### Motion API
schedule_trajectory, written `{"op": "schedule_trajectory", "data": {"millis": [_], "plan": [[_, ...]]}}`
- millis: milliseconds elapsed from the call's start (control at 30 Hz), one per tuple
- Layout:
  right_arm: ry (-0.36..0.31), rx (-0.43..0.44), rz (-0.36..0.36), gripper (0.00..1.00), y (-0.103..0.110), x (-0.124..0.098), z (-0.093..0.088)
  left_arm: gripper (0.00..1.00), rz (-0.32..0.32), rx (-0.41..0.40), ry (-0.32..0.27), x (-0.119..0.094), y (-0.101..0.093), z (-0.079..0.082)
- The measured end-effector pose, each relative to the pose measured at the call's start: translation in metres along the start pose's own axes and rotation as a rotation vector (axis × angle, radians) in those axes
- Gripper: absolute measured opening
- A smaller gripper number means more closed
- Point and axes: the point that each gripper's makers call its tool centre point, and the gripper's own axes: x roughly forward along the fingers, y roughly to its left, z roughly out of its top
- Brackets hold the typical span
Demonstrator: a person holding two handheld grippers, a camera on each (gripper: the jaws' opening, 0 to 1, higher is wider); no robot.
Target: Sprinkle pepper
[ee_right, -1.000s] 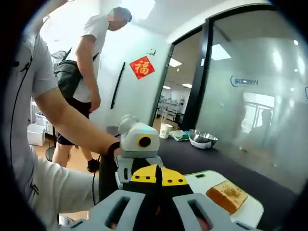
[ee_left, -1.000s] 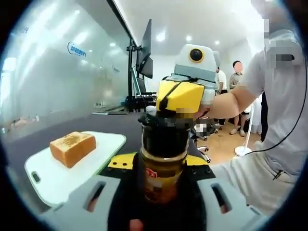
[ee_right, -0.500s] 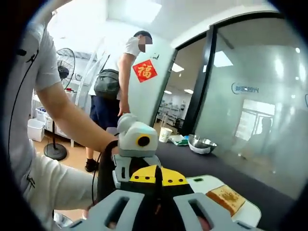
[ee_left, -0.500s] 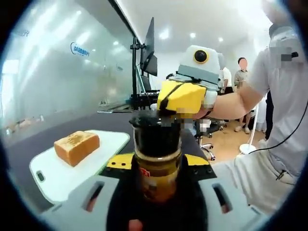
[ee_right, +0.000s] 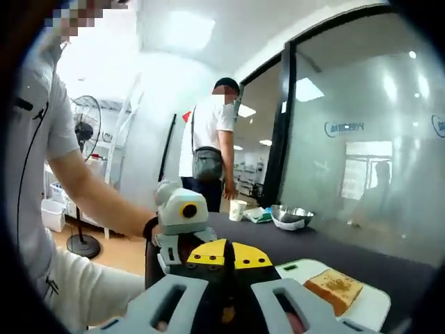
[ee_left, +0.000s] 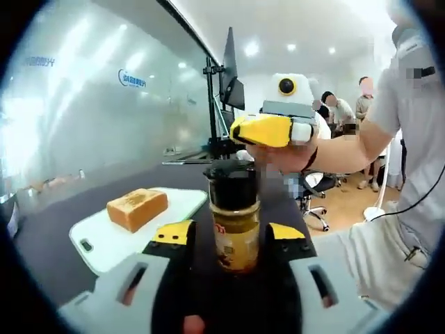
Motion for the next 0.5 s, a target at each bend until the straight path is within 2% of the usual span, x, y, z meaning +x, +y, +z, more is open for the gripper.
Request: {"op": "schedule_trajectory", "data": {"millis": [67, 200, 267, 300, 333, 367, 433, 500], "plan": [[-0.006, -0.006, -0.022, 0.00, -0.002, -0.009, 0.002, 0.32, 0.068, -0.002, -0.007, -0.013, 0.004, 0.001], [-0.031, 0.004, -0.097, 0.00, -0.021, -0.030, 0.004, 0.32, 0.181, -0.007, -0.073, -0.047, 0.015, 0.010], [-0.044, 0.019, -0.133, 0.00, -0.029, -0.040, 0.003, 0.32, 0.293, 0.002, -0.084, -0.065, 0.024, 0.012], [-0.056, 0.034, -0.169, 0.00, -0.038, -0.048, 0.003, 0.30, 0.380, 0.020, -0.070, -0.080, 0.036, 0.009], [-0.062, 0.040, -0.189, 0.00, -0.044, -0.052, 0.001, 0.28, 0.429, 0.019, -0.071, -0.087, 0.042, 0.008], [-0.073, 0.046, -0.214, 0.01, -0.050, -0.061, 0.000, 0.26, 0.506, -0.003, -0.075, -0.097, 0.052, 0.007], [-0.101, 0.101, -0.239, 0.01, -0.057, -0.073, -0.002, 0.25, 0.571, -0.062, -0.120, -0.109, 0.061, 0.007], [-0.132, 0.150, -0.279, 0.01, -0.071, -0.087, -0.004, 0.25, 0.605, -0.071, -0.155, -0.118, 0.066, 0.011]]}}
